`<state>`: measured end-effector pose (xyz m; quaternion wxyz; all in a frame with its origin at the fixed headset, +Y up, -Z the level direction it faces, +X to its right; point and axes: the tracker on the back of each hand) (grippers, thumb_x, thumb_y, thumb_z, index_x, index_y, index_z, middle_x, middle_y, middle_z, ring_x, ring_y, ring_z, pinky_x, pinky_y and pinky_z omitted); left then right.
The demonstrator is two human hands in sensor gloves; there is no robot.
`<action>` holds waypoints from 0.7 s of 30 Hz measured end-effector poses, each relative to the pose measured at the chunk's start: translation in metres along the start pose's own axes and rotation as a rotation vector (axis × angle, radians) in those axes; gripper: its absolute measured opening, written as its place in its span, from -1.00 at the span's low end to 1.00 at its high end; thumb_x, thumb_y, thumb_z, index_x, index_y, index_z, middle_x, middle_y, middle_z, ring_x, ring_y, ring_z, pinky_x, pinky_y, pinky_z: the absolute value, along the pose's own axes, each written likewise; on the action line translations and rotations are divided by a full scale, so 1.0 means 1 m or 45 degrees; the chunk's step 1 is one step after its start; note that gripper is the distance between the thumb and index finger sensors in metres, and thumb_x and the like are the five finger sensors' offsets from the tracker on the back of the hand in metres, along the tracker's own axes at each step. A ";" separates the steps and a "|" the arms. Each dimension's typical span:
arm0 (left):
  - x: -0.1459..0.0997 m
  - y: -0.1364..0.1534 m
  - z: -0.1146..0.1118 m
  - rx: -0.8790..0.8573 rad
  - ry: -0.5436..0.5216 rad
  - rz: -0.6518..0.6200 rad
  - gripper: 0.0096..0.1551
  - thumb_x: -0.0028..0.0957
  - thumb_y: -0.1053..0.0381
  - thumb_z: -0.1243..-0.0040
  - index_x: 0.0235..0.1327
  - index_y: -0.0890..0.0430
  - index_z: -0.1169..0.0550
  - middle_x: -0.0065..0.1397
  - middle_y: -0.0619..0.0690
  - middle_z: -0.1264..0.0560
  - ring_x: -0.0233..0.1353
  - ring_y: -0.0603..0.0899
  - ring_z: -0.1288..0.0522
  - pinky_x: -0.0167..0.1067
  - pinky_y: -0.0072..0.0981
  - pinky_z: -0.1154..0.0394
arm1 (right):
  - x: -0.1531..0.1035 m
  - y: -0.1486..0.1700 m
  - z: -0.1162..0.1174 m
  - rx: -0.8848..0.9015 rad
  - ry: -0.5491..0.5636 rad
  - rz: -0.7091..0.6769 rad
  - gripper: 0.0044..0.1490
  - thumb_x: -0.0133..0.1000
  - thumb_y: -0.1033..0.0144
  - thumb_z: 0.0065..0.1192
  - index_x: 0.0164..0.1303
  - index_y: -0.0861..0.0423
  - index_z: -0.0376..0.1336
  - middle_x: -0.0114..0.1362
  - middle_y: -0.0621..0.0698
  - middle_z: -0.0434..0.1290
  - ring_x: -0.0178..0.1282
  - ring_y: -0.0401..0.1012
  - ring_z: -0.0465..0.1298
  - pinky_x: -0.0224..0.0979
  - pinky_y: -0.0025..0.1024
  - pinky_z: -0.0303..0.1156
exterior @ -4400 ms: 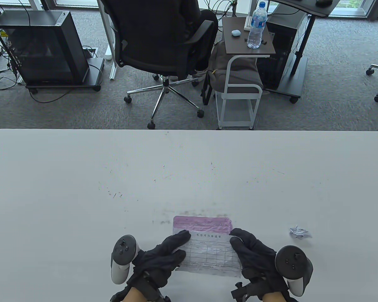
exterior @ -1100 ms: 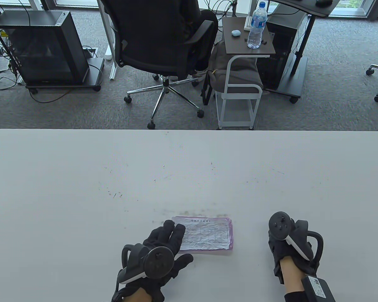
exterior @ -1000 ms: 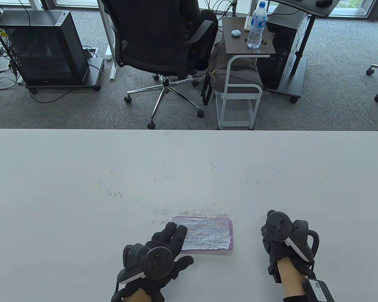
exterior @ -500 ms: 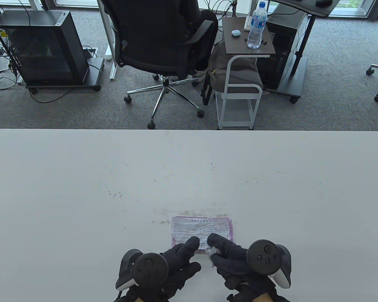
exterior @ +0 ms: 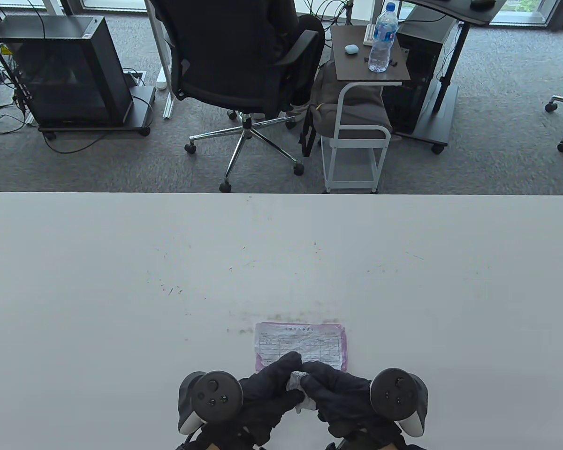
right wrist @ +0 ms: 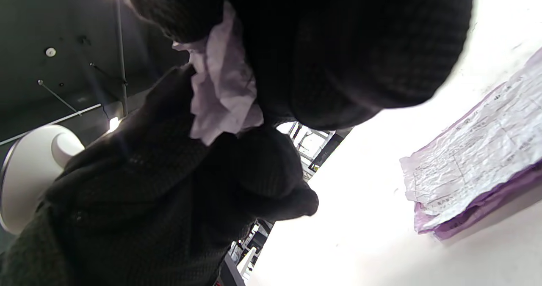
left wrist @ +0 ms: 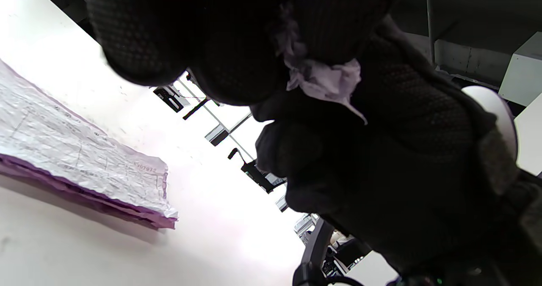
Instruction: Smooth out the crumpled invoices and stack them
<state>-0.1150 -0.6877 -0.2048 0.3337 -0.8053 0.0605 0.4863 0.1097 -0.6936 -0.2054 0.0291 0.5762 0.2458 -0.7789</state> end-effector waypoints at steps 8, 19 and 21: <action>-0.003 0.006 0.004 -0.051 -0.069 0.037 -0.46 0.25 0.15 -0.06 0.45 0.31 -0.40 0.23 0.26 -0.55 -0.02 0.16 -0.74 -0.05 0.00 -0.68 | 0.001 -0.007 0.005 -0.141 -0.046 -0.062 -0.37 0.12 0.33 0.35 0.34 0.27 0.21 0.13 0.21 0.57 -0.09 0.01 0.66 -0.19 -0.35 0.67; 0.001 0.031 0.002 -0.309 0.083 0.184 -0.50 0.26 0.14 -0.07 0.38 0.34 -0.47 0.16 0.25 -0.58 -0.07 0.16 -0.73 -0.06 0.04 -0.65 | 0.003 0.002 -0.017 -0.247 -0.085 0.072 -0.50 0.16 0.38 0.29 0.28 0.23 0.28 0.14 0.25 0.56 -0.07 0.08 0.64 -0.17 -0.26 0.66; 0.001 0.031 0.000 -0.277 0.116 0.191 -0.50 0.27 0.13 -0.09 0.36 0.36 -0.49 0.12 0.24 -0.59 -0.11 0.15 -0.73 -0.09 0.03 -0.66 | 0.003 0.004 -0.017 -0.288 -0.169 0.068 -0.45 0.18 0.35 0.28 0.35 0.21 0.21 0.30 0.34 0.47 0.09 0.16 0.58 -0.02 -0.16 0.63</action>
Point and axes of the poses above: the tracker on the back of each hand, its own y axis roughly to the little-finger side, its own x axis roughly from the wrist to the fingertips, z = x × y
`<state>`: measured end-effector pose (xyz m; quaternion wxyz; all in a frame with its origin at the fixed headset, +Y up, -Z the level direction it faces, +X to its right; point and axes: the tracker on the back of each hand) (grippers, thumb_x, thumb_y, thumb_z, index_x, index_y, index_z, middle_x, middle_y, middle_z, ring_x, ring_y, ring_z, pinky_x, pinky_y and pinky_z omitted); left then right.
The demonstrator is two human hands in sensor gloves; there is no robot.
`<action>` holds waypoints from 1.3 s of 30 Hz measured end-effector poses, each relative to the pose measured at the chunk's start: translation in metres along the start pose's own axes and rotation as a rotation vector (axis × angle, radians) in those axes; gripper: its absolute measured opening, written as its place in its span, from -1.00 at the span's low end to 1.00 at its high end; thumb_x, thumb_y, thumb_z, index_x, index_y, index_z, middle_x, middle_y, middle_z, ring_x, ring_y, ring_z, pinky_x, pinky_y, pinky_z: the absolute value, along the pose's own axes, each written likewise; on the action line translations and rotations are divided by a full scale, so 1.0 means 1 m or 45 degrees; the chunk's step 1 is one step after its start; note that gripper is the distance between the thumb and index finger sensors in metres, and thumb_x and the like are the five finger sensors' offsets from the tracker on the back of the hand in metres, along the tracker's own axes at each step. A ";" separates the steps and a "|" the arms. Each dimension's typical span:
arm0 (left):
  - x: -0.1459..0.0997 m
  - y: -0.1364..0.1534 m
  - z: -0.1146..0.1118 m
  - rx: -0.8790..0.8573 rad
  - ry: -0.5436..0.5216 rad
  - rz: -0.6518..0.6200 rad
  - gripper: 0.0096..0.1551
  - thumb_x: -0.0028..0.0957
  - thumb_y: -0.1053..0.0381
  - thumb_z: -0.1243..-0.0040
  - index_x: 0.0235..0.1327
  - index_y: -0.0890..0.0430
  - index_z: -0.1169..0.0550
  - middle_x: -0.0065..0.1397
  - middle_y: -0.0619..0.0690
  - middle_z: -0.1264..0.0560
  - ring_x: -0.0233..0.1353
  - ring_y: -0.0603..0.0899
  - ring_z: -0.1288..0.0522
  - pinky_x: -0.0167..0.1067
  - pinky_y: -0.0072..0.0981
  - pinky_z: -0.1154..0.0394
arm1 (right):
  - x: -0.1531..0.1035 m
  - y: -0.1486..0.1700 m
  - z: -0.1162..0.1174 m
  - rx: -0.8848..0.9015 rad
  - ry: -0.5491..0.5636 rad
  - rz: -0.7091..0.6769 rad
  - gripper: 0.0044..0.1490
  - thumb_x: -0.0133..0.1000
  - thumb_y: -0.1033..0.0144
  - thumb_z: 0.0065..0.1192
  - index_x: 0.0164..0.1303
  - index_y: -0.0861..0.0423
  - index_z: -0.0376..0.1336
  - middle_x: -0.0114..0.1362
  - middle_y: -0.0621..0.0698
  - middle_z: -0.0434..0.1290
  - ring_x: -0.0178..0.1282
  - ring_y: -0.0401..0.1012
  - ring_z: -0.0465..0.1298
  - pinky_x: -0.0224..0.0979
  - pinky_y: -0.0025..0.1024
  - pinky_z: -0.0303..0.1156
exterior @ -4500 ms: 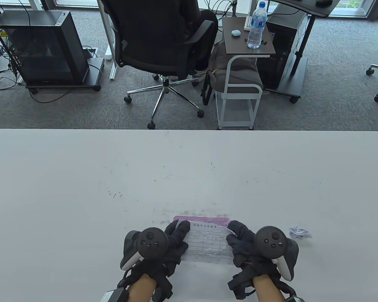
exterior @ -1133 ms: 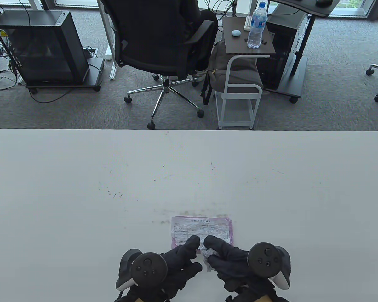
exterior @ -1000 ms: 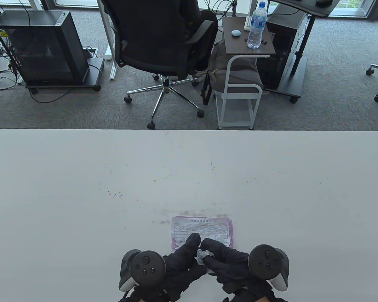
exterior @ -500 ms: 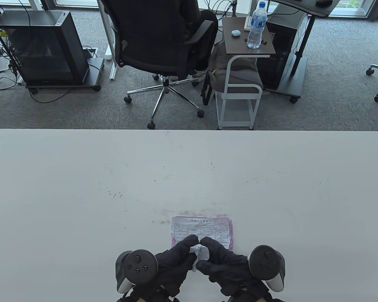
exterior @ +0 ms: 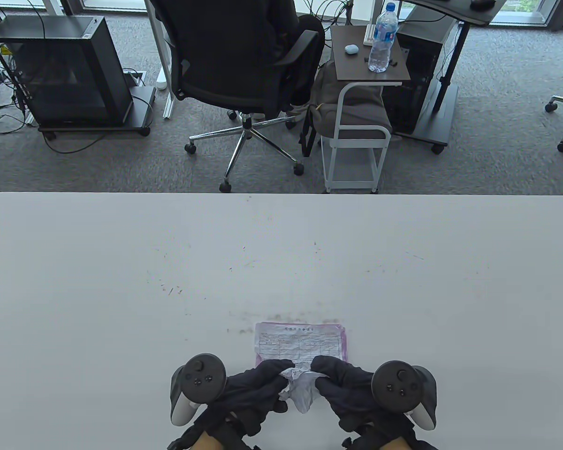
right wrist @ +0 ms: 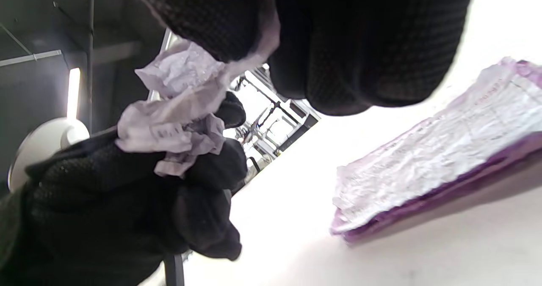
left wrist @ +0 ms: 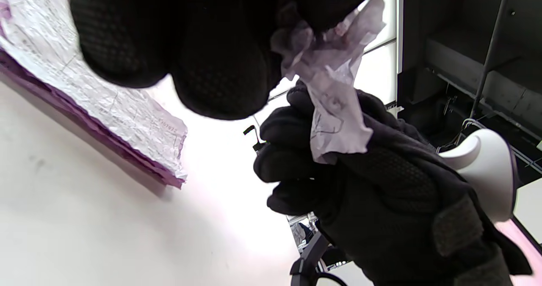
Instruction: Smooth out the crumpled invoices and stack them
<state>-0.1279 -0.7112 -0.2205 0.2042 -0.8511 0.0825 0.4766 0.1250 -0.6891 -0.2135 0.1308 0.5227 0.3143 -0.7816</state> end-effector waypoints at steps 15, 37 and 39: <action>0.006 0.014 -0.010 -0.379 0.368 0.013 -0.49 0.29 0.11 -0.06 0.34 0.40 -0.49 0.11 0.23 -0.60 -0.13 0.15 -0.71 -0.07 0.08 -0.63 | 0.004 0.000 0.009 0.219 -0.016 -0.166 -0.46 0.14 0.44 0.32 0.33 0.19 0.27 0.13 0.25 0.57 -0.12 -0.07 0.64 -0.10 -0.22 0.64; 0.003 -0.015 -0.005 0.408 0.024 -0.102 -0.44 0.16 0.20 -0.31 0.43 0.25 -0.45 0.29 0.20 -0.52 0.14 0.29 -0.67 0.12 0.26 -0.54 | -0.003 -0.018 0.001 -0.232 0.053 -0.079 -0.47 0.09 0.27 0.45 0.16 0.27 0.36 -0.21 0.08 0.63 -0.43 -0.21 0.62 -0.35 -0.34 0.62; 0.003 -0.008 0.000 0.312 0.090 -0.034 -0.46 0.17 0.22 -0.29 0.41 0.29 -0.47 0.23 0.23 -0.56 0.07 0.28 -0.70 0.08 0.23 -0.57 | -0.001 -0.015 -0.003 -0.277 0.029 -0.078 -0.47 0.09 0.29 0.45 0.19 0.25 0.35 -0.15 0.08 0.63 -0.37 -0.17 0.63 -0.29 -0.30 0.63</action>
Point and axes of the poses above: the tracker on the back of each hand, its own y axis roughly to the little-finger side, its own x axis roughly from the wrist to the fingertips, z = x × y
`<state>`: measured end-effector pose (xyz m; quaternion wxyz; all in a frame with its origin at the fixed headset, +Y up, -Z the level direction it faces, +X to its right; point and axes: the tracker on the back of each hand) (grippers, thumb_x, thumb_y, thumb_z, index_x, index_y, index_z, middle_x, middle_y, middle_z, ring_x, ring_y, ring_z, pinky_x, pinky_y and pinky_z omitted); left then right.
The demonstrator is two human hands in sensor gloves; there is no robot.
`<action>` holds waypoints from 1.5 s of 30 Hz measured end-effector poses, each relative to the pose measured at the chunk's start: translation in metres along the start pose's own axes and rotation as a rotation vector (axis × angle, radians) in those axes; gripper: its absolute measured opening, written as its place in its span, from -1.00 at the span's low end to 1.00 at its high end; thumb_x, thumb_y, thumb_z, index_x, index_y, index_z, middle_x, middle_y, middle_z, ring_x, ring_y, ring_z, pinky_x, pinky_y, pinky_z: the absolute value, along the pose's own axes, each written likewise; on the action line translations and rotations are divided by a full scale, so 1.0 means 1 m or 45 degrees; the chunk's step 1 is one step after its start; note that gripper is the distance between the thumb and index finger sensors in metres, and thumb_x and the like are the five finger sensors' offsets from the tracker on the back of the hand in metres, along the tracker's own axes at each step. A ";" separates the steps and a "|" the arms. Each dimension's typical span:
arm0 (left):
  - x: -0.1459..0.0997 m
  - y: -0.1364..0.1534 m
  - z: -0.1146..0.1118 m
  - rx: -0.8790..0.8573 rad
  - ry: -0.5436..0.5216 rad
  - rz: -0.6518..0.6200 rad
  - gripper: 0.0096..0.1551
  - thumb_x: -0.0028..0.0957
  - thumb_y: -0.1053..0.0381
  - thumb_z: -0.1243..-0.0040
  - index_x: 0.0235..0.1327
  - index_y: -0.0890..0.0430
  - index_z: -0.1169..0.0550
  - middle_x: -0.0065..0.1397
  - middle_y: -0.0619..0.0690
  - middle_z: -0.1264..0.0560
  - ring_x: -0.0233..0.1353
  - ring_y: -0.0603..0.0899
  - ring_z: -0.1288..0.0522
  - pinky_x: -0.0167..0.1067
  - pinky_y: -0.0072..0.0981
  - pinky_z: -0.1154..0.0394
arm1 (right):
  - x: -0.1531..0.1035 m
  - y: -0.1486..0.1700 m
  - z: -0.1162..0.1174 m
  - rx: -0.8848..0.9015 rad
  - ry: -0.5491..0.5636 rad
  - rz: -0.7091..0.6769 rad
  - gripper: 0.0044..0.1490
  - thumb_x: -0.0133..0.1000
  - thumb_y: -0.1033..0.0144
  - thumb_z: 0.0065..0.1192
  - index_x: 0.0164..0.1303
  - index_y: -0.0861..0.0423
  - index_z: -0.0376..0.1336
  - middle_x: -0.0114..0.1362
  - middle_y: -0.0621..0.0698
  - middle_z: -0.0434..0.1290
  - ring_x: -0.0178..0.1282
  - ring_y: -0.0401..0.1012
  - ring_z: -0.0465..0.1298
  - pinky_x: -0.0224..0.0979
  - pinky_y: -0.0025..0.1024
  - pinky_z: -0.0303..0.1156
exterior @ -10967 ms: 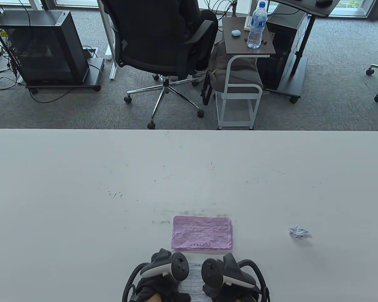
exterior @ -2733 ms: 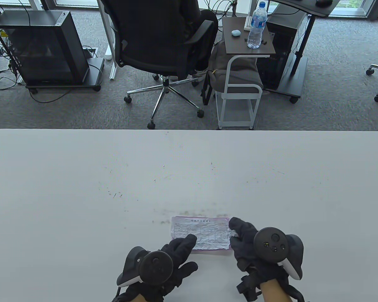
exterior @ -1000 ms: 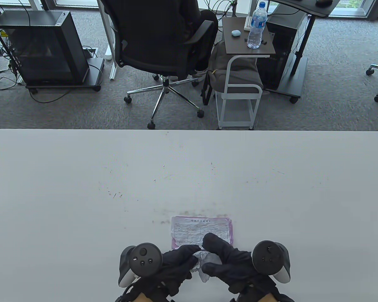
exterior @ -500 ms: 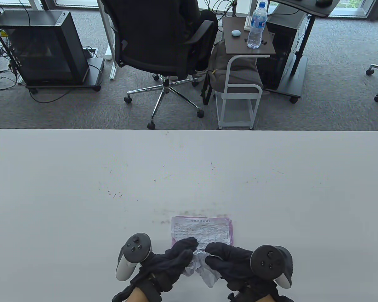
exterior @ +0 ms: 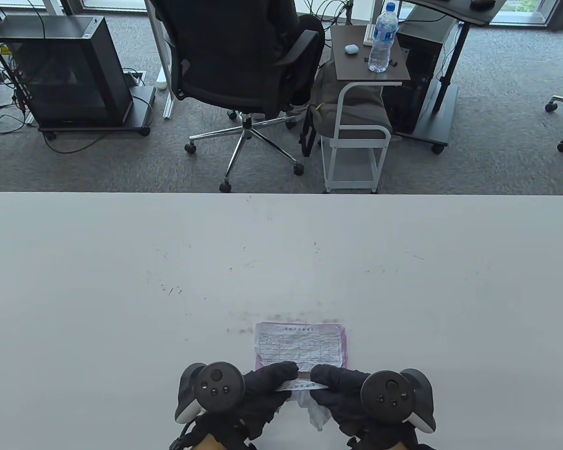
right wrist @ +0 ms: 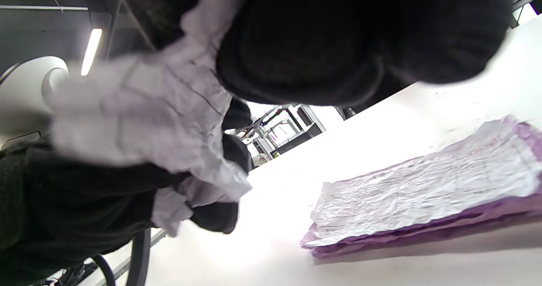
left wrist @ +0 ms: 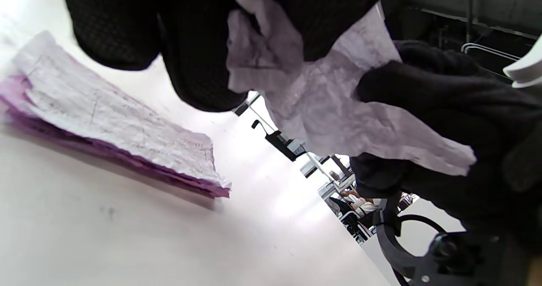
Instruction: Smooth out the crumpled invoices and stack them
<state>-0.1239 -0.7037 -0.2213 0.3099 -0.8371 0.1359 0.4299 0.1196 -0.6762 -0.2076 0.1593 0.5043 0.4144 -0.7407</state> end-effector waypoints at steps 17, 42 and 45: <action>-0.013 0.048 0.012 -0.893 -0.178 0.282 -0.49 0.28 0.22 -0.10 0.43 0.40 -0.41 0.08 0.24 -0.60 -0.32 -0.03 -0.74 -0.10 -0.10 -0.69 | -0.016 0.003 -0.028 -0.089 0.437 -0.192 -0.07 0.08 0.03 0.37 0.50 0.19 0.02 0.51 0.35 0.17 0.31 0.19 0.36 0.25 0.03 0.45; -0.004 0.055 -0.015 -1.162 0.156 0.370 -0.49 0.30 0.23 -0.07 0.44 0.43 -0.40 0.01 0.26 -0.61 -0.39 -0.07 -0.73 -0.15 -0.13 -0.71 | -0.005 -0.054 0.031 -0.726 0.141 -0.536 -0.49 0.11 0.30 0.34 0.27 0.02 0.29 0.23 0.08 0.57 0.12 -0.03 0.60 0.13 -0.13 0.61; -0.002 0.054 -0.013 -1.106 0.158 0.360 -0.49 0.30 0.22 -0.09 0.44 0.42 -0.41 0.01 0.25 -0.61 -0.39 -0.06 -0.72 -0.13 -0.09 -0.69 | -0.002 -0.041 0.025 -0.542 0.121 -0.449 -0.49 0.10 0.31 0.34 0.27 0.05 0.29 0.18 0.08 0.60 0.07 -0.04 0.62 0.09 -0.14 0.62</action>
Point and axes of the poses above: the tracker on the back of each hand, its own y axis roughly to the little-finger side, its own x axis roughly from the wrist to the fingertips, z = x × y
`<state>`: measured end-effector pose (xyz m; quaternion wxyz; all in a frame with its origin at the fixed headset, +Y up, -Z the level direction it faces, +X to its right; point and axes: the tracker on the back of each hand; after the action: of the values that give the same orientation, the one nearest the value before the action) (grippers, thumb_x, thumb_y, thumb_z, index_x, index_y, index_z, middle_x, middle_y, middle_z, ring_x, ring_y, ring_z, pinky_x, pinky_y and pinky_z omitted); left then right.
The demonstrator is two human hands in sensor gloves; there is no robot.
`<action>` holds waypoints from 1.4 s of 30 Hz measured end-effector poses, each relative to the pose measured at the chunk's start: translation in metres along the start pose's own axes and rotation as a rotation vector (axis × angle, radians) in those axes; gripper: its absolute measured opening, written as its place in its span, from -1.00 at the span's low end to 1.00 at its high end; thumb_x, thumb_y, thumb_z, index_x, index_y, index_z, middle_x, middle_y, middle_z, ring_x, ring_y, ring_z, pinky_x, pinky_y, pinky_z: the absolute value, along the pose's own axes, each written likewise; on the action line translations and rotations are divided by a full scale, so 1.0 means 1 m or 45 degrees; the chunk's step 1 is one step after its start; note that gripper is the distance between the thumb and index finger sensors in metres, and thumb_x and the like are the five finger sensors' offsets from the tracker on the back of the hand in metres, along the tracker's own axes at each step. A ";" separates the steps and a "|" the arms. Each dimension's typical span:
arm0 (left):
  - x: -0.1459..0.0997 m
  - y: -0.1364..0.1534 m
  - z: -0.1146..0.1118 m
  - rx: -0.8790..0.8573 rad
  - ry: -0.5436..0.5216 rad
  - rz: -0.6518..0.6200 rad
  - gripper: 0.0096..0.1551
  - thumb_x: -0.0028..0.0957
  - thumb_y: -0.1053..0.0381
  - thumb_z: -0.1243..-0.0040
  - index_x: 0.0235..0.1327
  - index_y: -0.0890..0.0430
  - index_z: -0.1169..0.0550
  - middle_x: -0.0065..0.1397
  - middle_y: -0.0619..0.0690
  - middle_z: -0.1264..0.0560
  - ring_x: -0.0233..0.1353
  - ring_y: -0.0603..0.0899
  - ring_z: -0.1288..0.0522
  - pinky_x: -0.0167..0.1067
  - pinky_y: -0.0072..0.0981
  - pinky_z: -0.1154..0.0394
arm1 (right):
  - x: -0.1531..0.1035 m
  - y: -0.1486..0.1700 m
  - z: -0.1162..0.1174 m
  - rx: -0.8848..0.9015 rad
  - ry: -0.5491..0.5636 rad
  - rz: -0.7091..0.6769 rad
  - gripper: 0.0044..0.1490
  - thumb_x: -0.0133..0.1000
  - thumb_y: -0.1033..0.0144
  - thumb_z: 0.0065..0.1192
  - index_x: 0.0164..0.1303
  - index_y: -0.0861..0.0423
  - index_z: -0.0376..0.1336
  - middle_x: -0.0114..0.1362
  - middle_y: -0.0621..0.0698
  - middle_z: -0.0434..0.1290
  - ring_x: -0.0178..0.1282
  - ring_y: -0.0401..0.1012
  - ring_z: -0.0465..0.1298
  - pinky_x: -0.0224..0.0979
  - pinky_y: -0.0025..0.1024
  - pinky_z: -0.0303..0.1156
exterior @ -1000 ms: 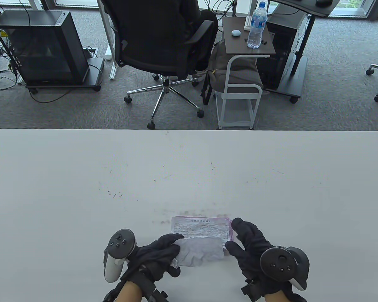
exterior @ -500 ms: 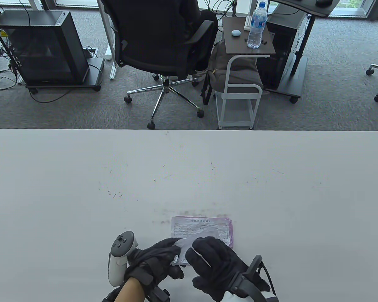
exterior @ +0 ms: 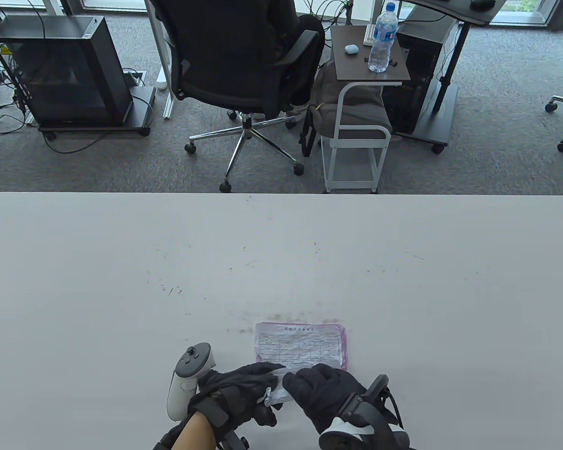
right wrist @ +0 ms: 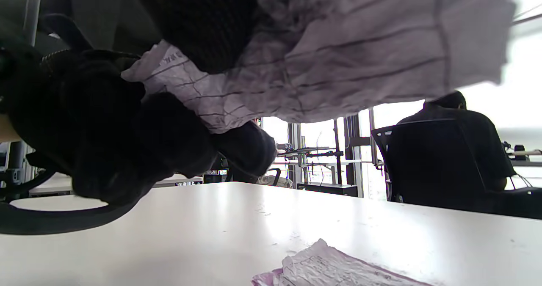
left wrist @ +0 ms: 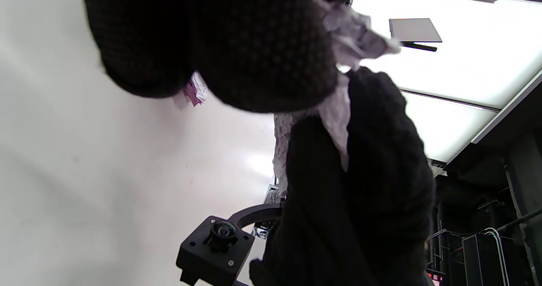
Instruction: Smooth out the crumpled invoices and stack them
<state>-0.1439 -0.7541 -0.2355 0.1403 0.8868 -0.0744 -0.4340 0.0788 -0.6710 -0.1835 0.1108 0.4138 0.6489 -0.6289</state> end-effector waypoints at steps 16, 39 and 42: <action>0.003 -0.002 -0.002 0.292 0.098 0.063 -0.43 0.30 0.04 -0.17 0.36 0.43 -0.51 -0.26 0.08 -0.64 -0.58 -0.12 -0.63 -0.24 -0.11 -0.70 | -0.011 0.043 -0.001 0.635 0.113 0.380 -0.49 0.11 0.12 0.32 0.16 0.15 0.37 -0.26 -0.06 0.64 -0.39 -0.23 0.62 -0.31 -0.35 0.62; -0.012 -0.056 -0.057 1.497 -0.123 -0.540 -0.28 0.08 0.01 -0.42 0.47 0.21 -0.43 0.33 0.16 -0.49 0.19 0.28 -0.65 0.17 0.29 -0.49 | -0.010 0.047 0.006 0.724 -0.096 0.468 -0.47 0.15 -0.04 0.22 -0.02 0.16 0.46 -0.46 -0.12 0.60 -0.57 -0.28 0.56 -0.47 -0.39 0.58; -0.012 -0.055 -0.051 1.422 -0.160 -0.502 -0.49 0.13 0.09 -0.36 0.30 0.23 -0.57 0.14 0.14 -0.60 -0.02 0.20 -0.71 0.09 0.21 -0.55 | -0.010 0.049 0.005 0.726 -0.102 0.459 -0.44 0.12 -0.07 0.26 0.00 0.17 0.45 -0.45 -0.12 0.60 -0.56 -0.28 0.56 -0.46 -0.39 0.58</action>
<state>-0.1110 -0.6893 -0.2140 -0.4353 0.7961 -0.1337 -0.3986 0.1165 -0.6862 -0.2132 0.1254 0.5110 0.3583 -0.7712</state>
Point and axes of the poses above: the tracker on the back of each hand, its own y axis roughly to the little-finger side, its own x axis roughly from the wrist to the fingertips, z = x × y
